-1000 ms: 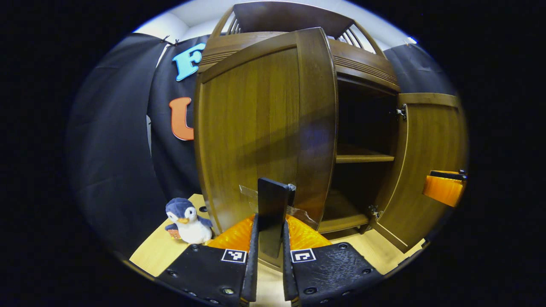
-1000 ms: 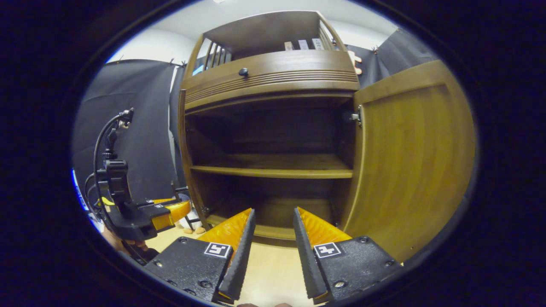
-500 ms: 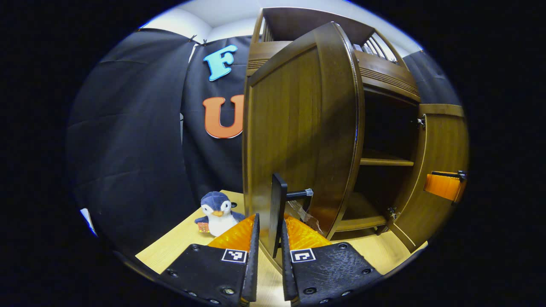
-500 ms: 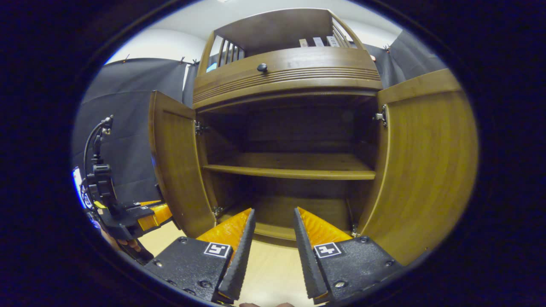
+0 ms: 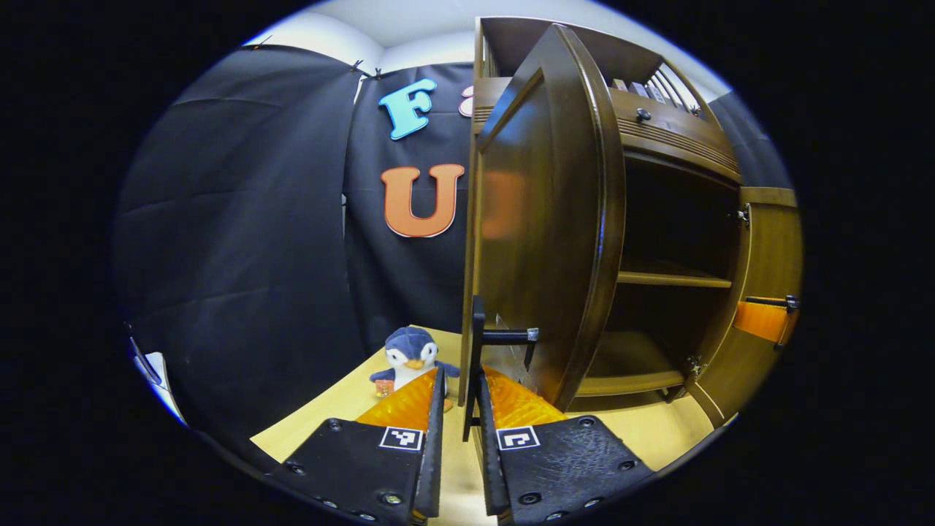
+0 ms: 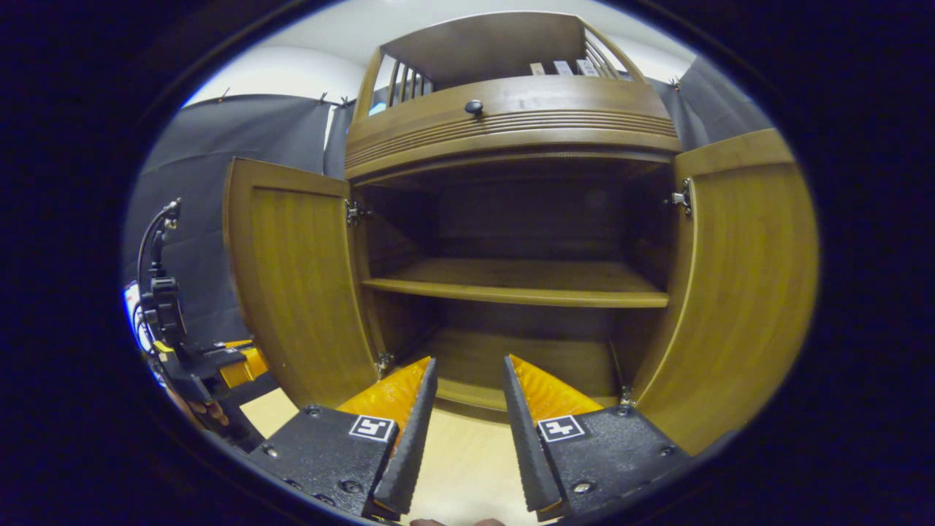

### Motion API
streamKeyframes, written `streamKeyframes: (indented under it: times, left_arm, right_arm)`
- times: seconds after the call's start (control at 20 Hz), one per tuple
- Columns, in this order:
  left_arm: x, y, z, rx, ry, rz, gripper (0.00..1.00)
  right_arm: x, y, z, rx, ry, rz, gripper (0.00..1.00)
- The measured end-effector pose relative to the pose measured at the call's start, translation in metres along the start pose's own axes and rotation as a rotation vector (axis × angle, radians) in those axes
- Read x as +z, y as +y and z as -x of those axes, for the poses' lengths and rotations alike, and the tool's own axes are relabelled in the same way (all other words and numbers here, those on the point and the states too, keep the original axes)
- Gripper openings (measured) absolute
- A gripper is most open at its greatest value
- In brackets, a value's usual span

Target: Open the right door of the double-door shoe cabinet with the right hand, and open the left door with the left hand.

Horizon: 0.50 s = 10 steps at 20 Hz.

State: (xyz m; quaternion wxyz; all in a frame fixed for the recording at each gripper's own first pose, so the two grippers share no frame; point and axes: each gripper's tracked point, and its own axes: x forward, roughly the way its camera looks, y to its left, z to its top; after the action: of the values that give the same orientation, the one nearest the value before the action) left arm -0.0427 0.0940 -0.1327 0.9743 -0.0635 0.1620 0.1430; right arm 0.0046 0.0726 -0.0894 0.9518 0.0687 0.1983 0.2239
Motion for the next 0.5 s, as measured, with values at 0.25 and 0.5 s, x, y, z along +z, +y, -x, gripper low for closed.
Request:
streamKeyframes:
  times: [0.25,0.5]
  left_arm:
    - [-0.002,0.014,0.003,-0.028,0.006,0.000,0.18]
    - [-0.017,0.030,0.010,-0.037,0.042,0.001,0.31]
  right_arm:
    - [-0.003,-0.002,-0.004,-0.037,0.013,-0.002,0.63]
    - [0.000,-0.015,-0.012,-0.083,0.016,-0.018,0.64]
